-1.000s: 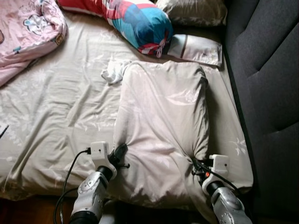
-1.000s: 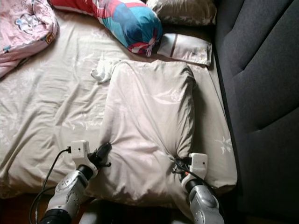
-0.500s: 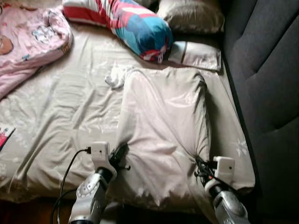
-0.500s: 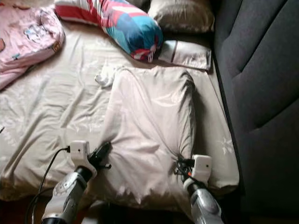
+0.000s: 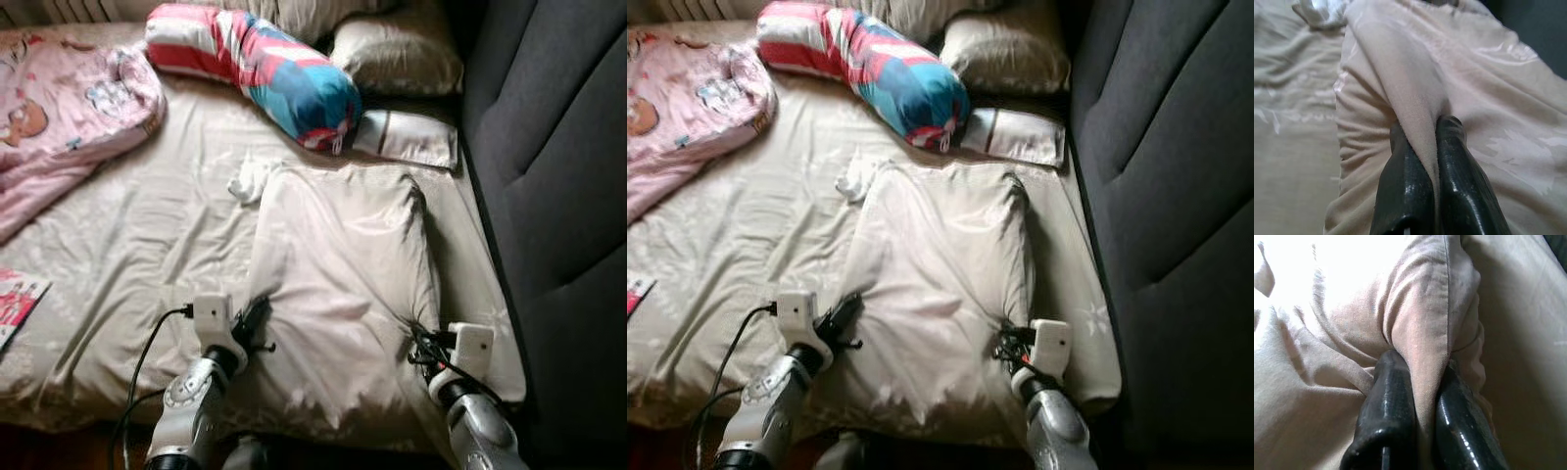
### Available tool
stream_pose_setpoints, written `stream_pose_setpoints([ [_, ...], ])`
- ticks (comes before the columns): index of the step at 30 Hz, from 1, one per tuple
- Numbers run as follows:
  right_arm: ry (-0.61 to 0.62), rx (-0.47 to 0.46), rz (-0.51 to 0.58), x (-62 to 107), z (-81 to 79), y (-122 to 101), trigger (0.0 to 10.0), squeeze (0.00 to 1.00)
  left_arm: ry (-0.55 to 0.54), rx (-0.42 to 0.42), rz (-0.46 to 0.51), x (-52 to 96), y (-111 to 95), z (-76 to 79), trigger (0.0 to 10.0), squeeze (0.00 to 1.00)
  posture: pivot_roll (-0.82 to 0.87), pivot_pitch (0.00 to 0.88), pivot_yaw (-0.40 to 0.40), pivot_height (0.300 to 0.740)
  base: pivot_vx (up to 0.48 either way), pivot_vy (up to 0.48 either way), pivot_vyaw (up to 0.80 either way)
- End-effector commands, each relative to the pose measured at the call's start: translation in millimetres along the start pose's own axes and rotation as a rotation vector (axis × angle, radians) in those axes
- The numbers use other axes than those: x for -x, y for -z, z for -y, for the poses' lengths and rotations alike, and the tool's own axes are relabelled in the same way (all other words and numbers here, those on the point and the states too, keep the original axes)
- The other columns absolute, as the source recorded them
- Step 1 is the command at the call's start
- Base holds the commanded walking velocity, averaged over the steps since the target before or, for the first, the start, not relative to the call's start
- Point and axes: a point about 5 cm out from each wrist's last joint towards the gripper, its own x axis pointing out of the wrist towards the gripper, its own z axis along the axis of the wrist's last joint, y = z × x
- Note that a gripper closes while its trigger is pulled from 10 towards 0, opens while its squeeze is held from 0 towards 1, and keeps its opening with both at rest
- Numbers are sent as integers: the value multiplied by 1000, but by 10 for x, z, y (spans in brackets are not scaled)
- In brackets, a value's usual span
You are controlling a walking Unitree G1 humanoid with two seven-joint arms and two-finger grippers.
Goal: Clean up the room
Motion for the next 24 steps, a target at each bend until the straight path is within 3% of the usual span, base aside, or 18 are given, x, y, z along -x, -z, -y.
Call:
stream_pose_setpoints([
  [1,56,-1,90,6,107,-141,10000,0,-34,-23,42,38,-94,-98,10000,0,-96,209,23,740,0,0,0],
  [24,77,-10,98,-16,126,-160,10000,0,-32,-35,44,25,-119,-123,10000,0,-96,211,26,740,0,0,0],
])
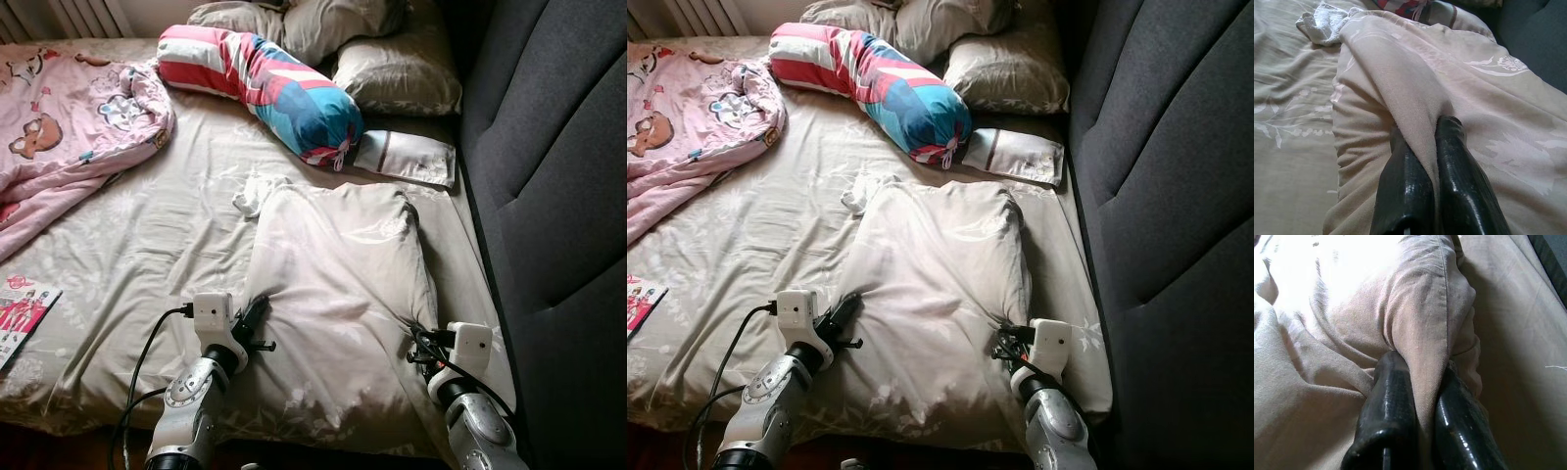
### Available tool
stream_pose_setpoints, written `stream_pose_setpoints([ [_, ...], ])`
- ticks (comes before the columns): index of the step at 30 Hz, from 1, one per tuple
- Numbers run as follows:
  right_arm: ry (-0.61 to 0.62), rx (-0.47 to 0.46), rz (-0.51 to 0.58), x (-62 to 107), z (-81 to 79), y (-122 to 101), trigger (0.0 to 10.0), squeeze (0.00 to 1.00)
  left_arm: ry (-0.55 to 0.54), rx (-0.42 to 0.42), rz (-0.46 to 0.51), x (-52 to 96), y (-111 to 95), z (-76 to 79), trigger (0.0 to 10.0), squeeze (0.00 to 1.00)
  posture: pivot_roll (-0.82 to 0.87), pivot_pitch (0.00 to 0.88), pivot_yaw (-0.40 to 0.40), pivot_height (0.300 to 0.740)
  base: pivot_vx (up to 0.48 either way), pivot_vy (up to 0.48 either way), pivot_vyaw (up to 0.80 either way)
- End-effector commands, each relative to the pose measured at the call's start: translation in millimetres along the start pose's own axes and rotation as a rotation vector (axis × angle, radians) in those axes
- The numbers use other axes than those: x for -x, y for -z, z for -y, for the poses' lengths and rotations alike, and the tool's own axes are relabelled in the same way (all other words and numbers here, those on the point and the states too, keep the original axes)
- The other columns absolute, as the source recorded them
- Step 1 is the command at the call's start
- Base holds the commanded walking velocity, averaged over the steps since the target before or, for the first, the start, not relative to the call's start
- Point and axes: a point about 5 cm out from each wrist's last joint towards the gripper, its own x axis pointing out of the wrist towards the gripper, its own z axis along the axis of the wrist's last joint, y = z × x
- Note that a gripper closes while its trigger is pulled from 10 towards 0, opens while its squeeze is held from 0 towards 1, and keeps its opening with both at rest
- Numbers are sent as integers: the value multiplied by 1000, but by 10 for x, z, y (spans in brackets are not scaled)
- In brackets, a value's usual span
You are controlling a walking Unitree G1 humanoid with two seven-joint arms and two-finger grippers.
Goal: Clean up the room
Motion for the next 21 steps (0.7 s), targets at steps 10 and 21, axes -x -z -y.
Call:
stream_pose_setpoints([
  [10,87,-10,106,3,138,-163,10000,0,-25,-53,38,32,-108,-118,10000,0,-97,212,25,740,0,-133,0],
  [21,90,-17,113,7,132,-153,10000,0,-27,-52,29,44,-85,-122,10000,0,-96,215,22,740,0,-456,-415],
])
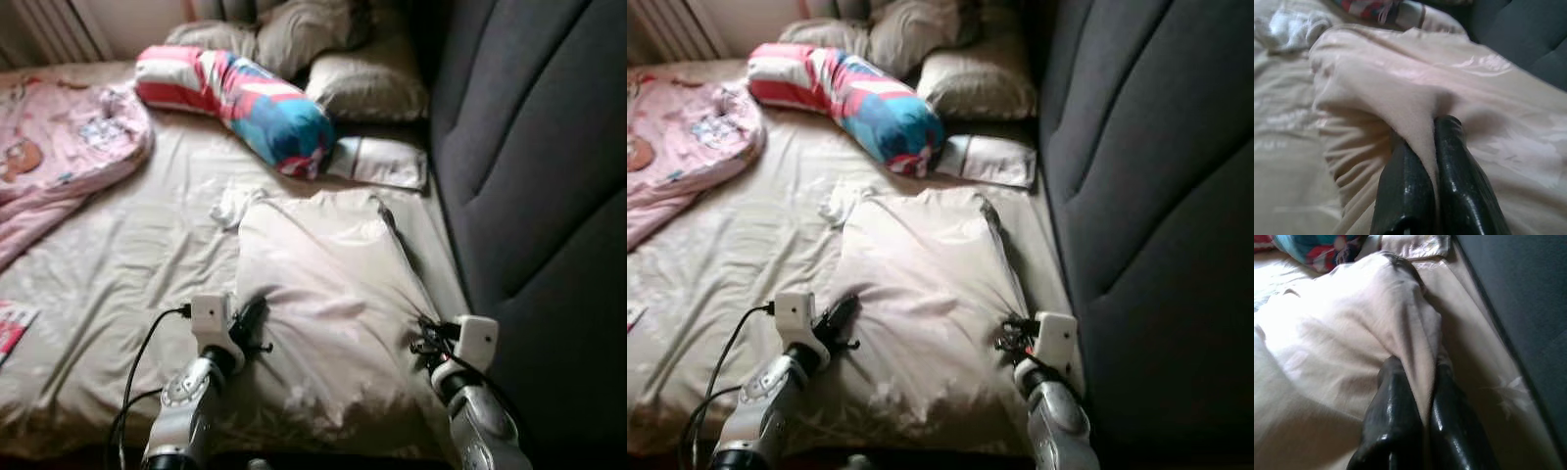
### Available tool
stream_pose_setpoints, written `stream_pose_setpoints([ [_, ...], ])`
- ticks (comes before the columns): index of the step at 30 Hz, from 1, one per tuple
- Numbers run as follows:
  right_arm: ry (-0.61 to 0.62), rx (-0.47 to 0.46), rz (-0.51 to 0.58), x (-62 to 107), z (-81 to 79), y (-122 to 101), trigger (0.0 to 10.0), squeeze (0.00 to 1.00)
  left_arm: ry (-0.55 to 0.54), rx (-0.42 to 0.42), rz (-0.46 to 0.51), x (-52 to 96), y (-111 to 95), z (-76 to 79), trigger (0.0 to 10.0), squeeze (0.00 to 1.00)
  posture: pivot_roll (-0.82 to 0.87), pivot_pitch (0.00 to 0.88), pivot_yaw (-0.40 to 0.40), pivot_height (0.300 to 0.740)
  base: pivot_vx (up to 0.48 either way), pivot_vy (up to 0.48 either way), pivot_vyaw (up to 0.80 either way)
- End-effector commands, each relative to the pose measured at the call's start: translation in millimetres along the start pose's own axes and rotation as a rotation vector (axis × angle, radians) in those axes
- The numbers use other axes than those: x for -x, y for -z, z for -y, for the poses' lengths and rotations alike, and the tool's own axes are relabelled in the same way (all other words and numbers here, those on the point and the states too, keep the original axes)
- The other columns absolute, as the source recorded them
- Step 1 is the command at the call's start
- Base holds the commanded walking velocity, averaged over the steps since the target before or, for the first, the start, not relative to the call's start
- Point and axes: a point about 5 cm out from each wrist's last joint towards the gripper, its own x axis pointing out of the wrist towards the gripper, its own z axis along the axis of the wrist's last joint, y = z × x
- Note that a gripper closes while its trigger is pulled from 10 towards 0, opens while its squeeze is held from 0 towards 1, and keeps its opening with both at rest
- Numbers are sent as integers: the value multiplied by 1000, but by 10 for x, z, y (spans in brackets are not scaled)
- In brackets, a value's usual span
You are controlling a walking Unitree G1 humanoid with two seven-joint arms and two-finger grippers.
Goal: Clean up the room
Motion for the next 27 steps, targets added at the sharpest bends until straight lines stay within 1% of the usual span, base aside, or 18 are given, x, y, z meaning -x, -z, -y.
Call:
stream_pose_setpoints([
  [1,45,-8,60,36,98,-64,10000,0,-31,-30,44,38,-92,-100,10000,0,-95,216,22,740,0,-375,0],
  [9,40,-15,58,40,65,-43,10000,0,-40,-26,39,61,-80,-133,10000,0,-92,219,23,740,0,0,0],
  [15,80,-26,90,47,79,-68,10000,0,-39,-28,32,68,-66,-141,10000,0,-94,222,26,740,0,0,0],
  [18,87,-14,98,48,83,-79,10000,0,-33,-21,22,66,-49,-135,10000,0,-94,222,26,740,0,0,0],
  [20,109,-20,84,58,94,-54,10000,0,-4,-13,3,62,-28,-117,10000,0,-96,221,26,740,0,0,0],
  [21,126,-34,68,66,105,-24,10000,0,33,-3,-17,62,-9,-98,10000,0,-95,221,26,740,0,0,0],
  [23,133,-42,57,69,109,-7,10000,0,51,-5,-27,63,-1,-91,10000,0,-95,220,26,740,0,0,0],
  [24,144,-23,30,73,121,26,10000,0,94,-8,-52,66,15,-74,10000,0,-95,220,26,740,0,0,0],
  [26,151,-11,9,72,129,53,10000,0,131,-24,-75,65,24,-64,10000,0,-93,219,26,740,0,0,0],
  [27,151,-14,7,70,127,60,10000,0,148,-46,-84,53,15,-70,10000,0,-92,219,26,740,0,0,0],
])
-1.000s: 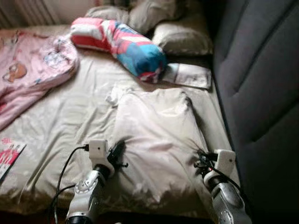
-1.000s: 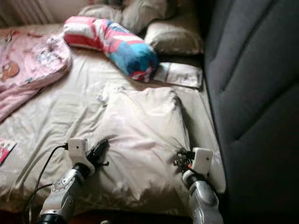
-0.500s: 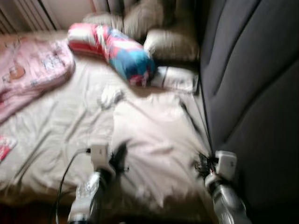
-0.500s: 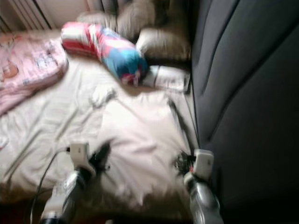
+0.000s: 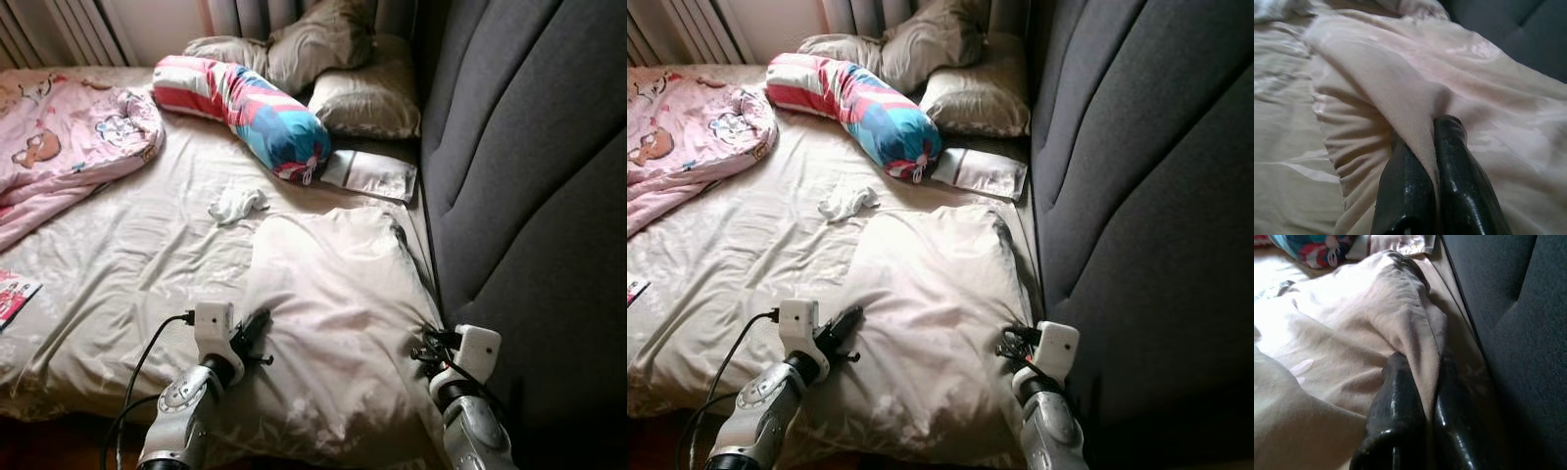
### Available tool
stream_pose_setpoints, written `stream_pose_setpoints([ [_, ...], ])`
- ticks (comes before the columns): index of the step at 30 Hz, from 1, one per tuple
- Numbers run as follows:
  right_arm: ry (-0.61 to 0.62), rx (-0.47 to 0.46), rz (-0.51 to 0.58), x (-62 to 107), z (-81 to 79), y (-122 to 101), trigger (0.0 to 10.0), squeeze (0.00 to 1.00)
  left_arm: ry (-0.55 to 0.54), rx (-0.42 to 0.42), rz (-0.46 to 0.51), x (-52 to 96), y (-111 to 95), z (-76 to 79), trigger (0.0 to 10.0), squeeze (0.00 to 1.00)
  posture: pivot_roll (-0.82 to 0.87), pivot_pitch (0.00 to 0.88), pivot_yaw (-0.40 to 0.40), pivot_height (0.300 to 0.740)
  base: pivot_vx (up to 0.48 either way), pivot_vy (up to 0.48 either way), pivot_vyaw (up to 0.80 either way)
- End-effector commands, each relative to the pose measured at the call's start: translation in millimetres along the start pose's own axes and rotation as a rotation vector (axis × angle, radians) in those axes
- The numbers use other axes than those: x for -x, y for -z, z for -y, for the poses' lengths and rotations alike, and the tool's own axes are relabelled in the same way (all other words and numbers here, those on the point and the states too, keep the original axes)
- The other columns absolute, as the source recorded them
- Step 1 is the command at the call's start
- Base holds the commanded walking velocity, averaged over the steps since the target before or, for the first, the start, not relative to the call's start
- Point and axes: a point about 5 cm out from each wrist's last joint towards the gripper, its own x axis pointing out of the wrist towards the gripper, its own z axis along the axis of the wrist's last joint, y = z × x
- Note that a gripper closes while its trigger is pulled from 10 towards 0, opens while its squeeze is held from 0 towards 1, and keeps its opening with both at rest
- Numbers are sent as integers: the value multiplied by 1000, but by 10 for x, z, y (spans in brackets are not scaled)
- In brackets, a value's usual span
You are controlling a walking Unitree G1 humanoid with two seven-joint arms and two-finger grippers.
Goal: Clean up the room
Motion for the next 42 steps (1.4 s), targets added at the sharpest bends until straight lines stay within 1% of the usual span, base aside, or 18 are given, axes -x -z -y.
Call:
stream_pose_setpoints([
  [1,47,-4,46,0,107,-81,10000,0,32,-53,22,-3,-114,-51,10000,0,-90,219,25,740,0,0,0],
  [5,8,-21,133,3,41,-197,10000,0,12,-112,45,-144,-254,-84,10000,0,-89,215,25,740,0,0,0],
  [10,5,-21,216,0,24,-330,10000,0,-27,-128,65,-309,-375,-72,10000,0,-96,212,25,740,0,0,0],
  [12,-3,-20,263,32,17,-400,10000,0,-18,-124,71,-418,-440,-17,10000,0,-107,210,27,740,0,0,0],
  [16,-15,-11,314,99,20,-454,10000,0,1,-128,72,-499,-476,42,10000,0,-110,212,29,740,0,0,0],
  [18,4,34,412,213,49,-593,10000,0,-7,-126,113,-577,-574,88,10000,0,-117,215,34,740,0,0,0],
  [19,4,34,412,213,49,-593,10000,0,-7,-126,113,-577,-574,88,10000,0,-117,215,34,740,0,0,0],
  [21,47,60,486,270,105,-728,10000,0,-24,-108,167,-606,-664,93,10000,0,-123,218,38,740,0,0,0],
  [23,54,70,498,278,114,-753,10000,0,-27,-105,178,-610,-679,94,10000,0,-123,218,38,740,0,0,0],
  [25,88,89,542,297,155,-851,10000,0,-23,-88,221,-606,-714,101,10000,0,-124,221,41,740,0,0,0],
  [29,98,104,457,252,174,-737,10000,0,-20,-99,163,-589,-600,81,10000,0,-116,221,44,740,0,0,0],
  [31,94,102,340,205,176,-559,10000,0,0,-98,109,-565,-492,74,10000,0,-115,225,44,740,0,0,0],
  [33,90,108,274,196,174,-430,10000,0,25,-108,47,-532,-374,72,10000,0,-110,223,45,740,0,0,0],
  [34,90,108,274,196,174,-430,10000,0,25,-108,47,-532,-374,72,10000,0,-110,223,45,740,0,0,0],
  [37,103,106,230,214,187,-325,10000,0,45,-115,-8,-483,-246,64,10000,0,-108,229,45,740,0,0,0],
  [39,102,115,192,220,194,-256,10000,0,47,-99,-21,-464,-203,58,10000,0,-109,228,44,740,0,0,0],
  [41,121,136,70,218,245,-68,10000,0,53,-104,-60,-441,-125,56,10000,0,-109,230,43,740,0,0,0],
  [42,125,123,55,218,255,-43,10000,0,53,-105,-68,-438,-113,55,10000,0,-108,230,43,740,0,0,0],
])
